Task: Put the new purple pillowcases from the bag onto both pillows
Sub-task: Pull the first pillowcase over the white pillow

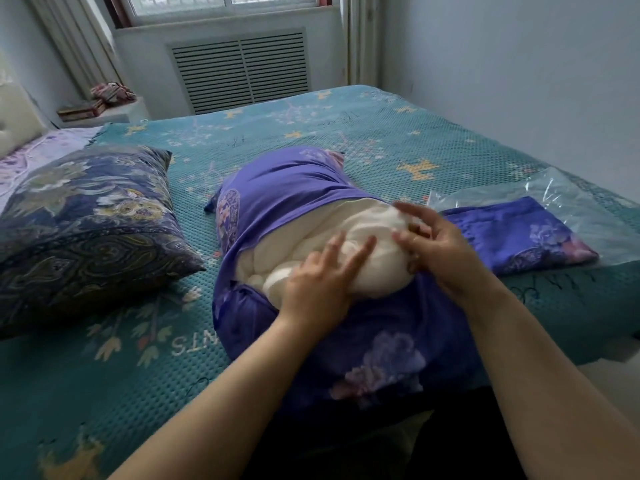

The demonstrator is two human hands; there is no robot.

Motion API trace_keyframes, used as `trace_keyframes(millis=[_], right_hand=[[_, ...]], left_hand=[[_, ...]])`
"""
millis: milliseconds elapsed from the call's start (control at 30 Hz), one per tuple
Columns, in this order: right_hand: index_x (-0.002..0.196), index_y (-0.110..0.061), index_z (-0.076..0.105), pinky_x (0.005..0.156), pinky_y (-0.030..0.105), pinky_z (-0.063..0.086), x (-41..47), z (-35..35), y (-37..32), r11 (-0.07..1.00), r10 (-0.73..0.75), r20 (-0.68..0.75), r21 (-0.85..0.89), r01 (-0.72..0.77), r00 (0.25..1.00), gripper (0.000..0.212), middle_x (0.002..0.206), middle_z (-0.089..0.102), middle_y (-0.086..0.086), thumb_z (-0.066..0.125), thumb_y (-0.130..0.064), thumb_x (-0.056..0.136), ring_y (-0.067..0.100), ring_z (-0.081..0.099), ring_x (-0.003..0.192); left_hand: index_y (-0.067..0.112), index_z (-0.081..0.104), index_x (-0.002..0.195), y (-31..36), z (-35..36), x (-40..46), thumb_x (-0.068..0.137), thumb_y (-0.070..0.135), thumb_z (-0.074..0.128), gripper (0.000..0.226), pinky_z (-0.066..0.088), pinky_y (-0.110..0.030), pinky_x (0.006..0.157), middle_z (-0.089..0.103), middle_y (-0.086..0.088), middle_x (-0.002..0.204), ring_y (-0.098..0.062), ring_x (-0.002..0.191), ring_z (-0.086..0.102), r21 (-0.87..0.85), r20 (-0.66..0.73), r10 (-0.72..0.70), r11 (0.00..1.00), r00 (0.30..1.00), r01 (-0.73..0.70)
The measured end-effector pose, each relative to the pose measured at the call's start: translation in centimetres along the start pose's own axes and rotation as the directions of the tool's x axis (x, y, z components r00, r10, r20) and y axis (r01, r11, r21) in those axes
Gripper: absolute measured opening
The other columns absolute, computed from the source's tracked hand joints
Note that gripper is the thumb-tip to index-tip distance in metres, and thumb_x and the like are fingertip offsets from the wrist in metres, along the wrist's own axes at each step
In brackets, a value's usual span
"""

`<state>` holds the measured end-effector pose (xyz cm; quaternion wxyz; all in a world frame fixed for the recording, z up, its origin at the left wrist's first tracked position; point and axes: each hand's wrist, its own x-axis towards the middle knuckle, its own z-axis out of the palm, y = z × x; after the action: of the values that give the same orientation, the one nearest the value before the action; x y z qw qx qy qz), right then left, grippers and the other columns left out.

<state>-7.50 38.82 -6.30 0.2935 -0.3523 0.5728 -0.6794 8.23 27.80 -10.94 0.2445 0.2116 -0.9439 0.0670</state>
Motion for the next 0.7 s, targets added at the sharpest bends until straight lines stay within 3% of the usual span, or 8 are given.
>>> trace_keyframes(millis=[67,167,233,333,433,533,600,700], right_hand=[[0.112,-0.029,0.053,0.051,0.020,0.051,0.3,0.3,-0.4,0.959,-0.079,-0.099,0.262,0.103,0.992,0.029,0.094,0.057,0.003,0.058,-0.015,0.087,0.006,0.057,0.060],[0.096,-0.018,0.049,0.046,0.022,0.050,1.2,1.4,1.3,0.985,-0.020,-0.391,0.148,0.084,0.920,0.003,0.086,0.054,0.004,0.048,-0.017,0.098,0.007,0.060,0.049],[0.098,-0.007,0.052,0.045,0.023,0.051,1.4,3.1,2.8,0.966,0.242,-0.288,0.165,-0.201,0.926,0.027,0.084,0.058,0.012,0.041,-0.032,0.100,0.013,0.062,0.052],[0.115,-0.010,0.058,0.069,0.035,0.056,1.4,4.5,4.1,0.866,0.490,-0.044,0.140,-0.480,0.871,0.058,0.105,0.066,0.012,0.036,-0.060,0.093,0.026,0.066,0.090],[0.116,-0.020,0.057,0.074,0.038,0.053,2.1,4.8,4.6,0.802,0.567,0.029,0.206,-0.560,0.823,0.073,0.106,0.065,0.005,0.039,-0.079,0.077,0.024,0.061,0.097],[0.092,-0.019,0.062,0.063,0.032,0.047,2.3,5.3,5.1,0.731,0.606,0.138,0.290,-0.617,0.783,0.080,0.070,0.063,-0.002,0.042,-0.089,0.060,0.016,0.055,0.073],[0.079,-0.016,0.060,0.065,0.029,0.045,2.5,5.4,5.5,0.715,0.594,0.116,0.378,-0.589,0.796,0.070,0.059,0.059,-0.002,0.045,-0.084,0.067,0.014,0.052,0.065],[0.085,-0.013,0.061,0.078,0.029,0.044,2.5,5.5,5.3,0.655,0.561,0.130,0.534,-0.534,0.818,0.060,0.077,0.059,0.005,0.051,-0.072,0.078,0.017,0.053,0.073]], left_hand=[[0.048,0.022,0.139,-2.1,-1.1,0.9,0.078,0.044,0.057,0.071,0.053,-0.041,0.073,0.054,-0.002,0.132,-0.034,0.099,0.063,-0.223,-0.026,-0.150,0.965,0.988,0.140],[0.041,0.044,0.134,-4.3,-1.3,1.2,0.080,0.031,0.048,0.055,0.050,-0.041,0.086,0.060,-0.002,0.127,-0.032,0.107,0.061,-0.438,-0.049,-0.353,0.848,0.935,0.297],[0.031,0.051,0.133,-5.0,-1.0,1.4,0.081,0.030,0.047,0.052,0.047,-0.036,0.090,0.062,-0.001,0.126,-0.026,0.113,0.058,-0.480,-0.067,-0.406,0.814,0.912,0.327],[0.029,0.050,0.133,-5.2,-0.8,1.6,0.086,0.026,0.053,0.048,0.041,-0.027,0.086,0.061,0.000,0.126,-0.023,0.113,0.057,-0.470,-0.118,-0.403,0.828,0.908,0.306],[0.032,0.041,0.132,-4.4,-1.0,1.4,0.087,0.022,0.059,0.049,0.042,-0.033,0.079,0.058,-0.004,0.126,-0.030,0.108,0.057,-0.493,-0.134,-0.429,0.811,0.893,0.316],[0.030,0.038,0.123,-3.7,-1.3,1.2,0.085,0.022,0.065,0.048,0.038,-0.030,0.075,0.046,-0.003,0.135,-0.025,0.110,0.053,-0.564,-0.198,-0.491,0.765,0.848,0.312],[0.021,0.041,0.116,-3.6,-1.2,0.7,0.083,0.018,0.067,0.042,0.041,-0.030,0.080,0.034,-0.004,0.141,-0.020,0.114,0.048,-0.485,-0.383,-0.399,0.854,0.833,0.186],[0.021,0.049,0.104,-3.8,-0.5,0.6,0.080,0.017,0.068,0.031,0.037,-0.038,0.094,0.044,-0.006,0.130,-0.028,0.113,0.048,-0.227,-0.532,-0.186,0.971,0.826,0.073]])
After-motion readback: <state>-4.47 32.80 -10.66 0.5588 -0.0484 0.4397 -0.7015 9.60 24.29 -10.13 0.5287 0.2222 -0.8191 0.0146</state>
